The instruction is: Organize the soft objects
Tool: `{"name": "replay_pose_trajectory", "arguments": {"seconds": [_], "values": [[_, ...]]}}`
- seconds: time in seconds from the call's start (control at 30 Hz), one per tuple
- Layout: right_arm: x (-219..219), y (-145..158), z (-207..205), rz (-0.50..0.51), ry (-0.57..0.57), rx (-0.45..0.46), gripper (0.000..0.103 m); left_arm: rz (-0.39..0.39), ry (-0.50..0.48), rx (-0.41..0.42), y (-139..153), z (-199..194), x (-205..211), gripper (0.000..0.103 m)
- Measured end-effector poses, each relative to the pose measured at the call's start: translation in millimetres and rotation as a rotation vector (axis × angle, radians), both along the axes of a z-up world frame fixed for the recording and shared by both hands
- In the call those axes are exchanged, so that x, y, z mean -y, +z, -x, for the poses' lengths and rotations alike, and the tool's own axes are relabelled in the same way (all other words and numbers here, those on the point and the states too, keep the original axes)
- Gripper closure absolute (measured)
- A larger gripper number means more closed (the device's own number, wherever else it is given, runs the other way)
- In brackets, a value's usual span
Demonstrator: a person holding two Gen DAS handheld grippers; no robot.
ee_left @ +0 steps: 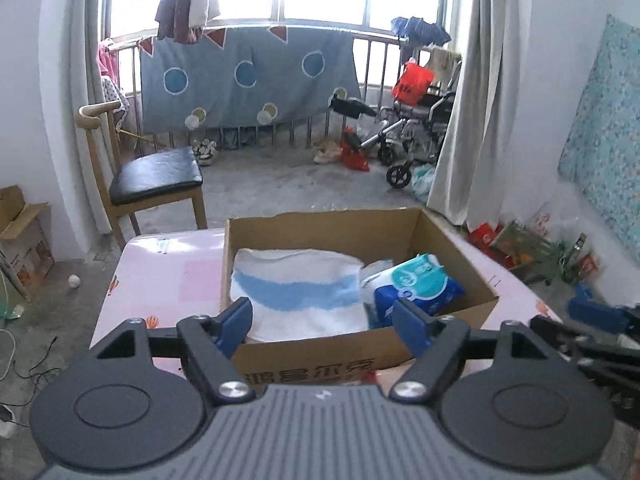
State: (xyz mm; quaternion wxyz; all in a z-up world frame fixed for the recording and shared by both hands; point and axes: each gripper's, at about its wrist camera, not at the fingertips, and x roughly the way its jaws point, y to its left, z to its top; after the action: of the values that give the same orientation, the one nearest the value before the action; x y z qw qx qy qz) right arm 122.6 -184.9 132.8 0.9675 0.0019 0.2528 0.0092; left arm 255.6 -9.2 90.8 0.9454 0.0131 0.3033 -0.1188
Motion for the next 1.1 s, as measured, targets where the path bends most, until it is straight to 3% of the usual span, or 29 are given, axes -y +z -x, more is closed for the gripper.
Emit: {"name": "replay_pose_trajectory", "arguments": {"seconds": [0.13,0.27,0.43,0.5,0.63,0.67,0.7,0.73,0.8,0.9,0.97,1.1], "values": [[-5.7,-1.0,-2.8,0.053,-0.008,-0.004,0.053,-0.001,-0.002,-0.006,-4.7,-0.4,1.9,0.023],[4.7,-7.9,-30.1,0.011,-0.019,-0.057,0.052,0.004,-0.001,-0.035,-18.3,-16.2,-4.2,0.021],[41.0,-35.1,-106.2,-0.045,-0.138,-0.211,0.047,-0.090,0.091,-0.107,-48.7,-63.5,-22.4,0.021],[51.2,-47.5,-135.1,-0.052,-0.156,-0.251,0.041,-0.118,0.118,-0.152,-64.1,-84.8,-33.9,0.021],[59.5,-78.0,-188.4,-0.045,-0.129,-0.344,0.038,-0.043,0.153,-0.270,-92.6,-118.8,-57.8,0.033],[60.2,-86.1,-199.0,-0.064,-0.104,-0.374,0.043,0.009,0.150,-0.301,-98.7,-125.2,-63.6,0.048],[61.2,-97.3,-209.6,-0.082,-0.082,-0.421,0.067,0.093,0.143,-0.335,-104.6,-131.3,-71.2,0.061],[61.7,-108.2,-216.7,-0.092,-0.078,-0.460,0.078,0.145,0.142,-0.379,-110.5,-137.0,-75.6,0.073],[66.1,-118.2,-221.0,-0.162,-0.096,-0.465,0.080,0.175,0.150,-0.406,-121.4,-141.6,-78.0,0.079],[58.9,-119.6,-220.8,-0.111,-0.087,-0.473,0.085,0.096,0.129,-0.391,-123.4,-139.3,-70.0,0.087],[57.7,-121.4,-219.8,-0.092,-0.073,-0.482,0.085,0.036,0.114,-0.389,-123.6,-137.3,-65.2,0.088],[62.1,-124.3,-215.3,-0.119,-0.075,-0.492,0.085,0.024,0.104,-0.436,-133.9,-130.3,-66.2,0.087]]}}
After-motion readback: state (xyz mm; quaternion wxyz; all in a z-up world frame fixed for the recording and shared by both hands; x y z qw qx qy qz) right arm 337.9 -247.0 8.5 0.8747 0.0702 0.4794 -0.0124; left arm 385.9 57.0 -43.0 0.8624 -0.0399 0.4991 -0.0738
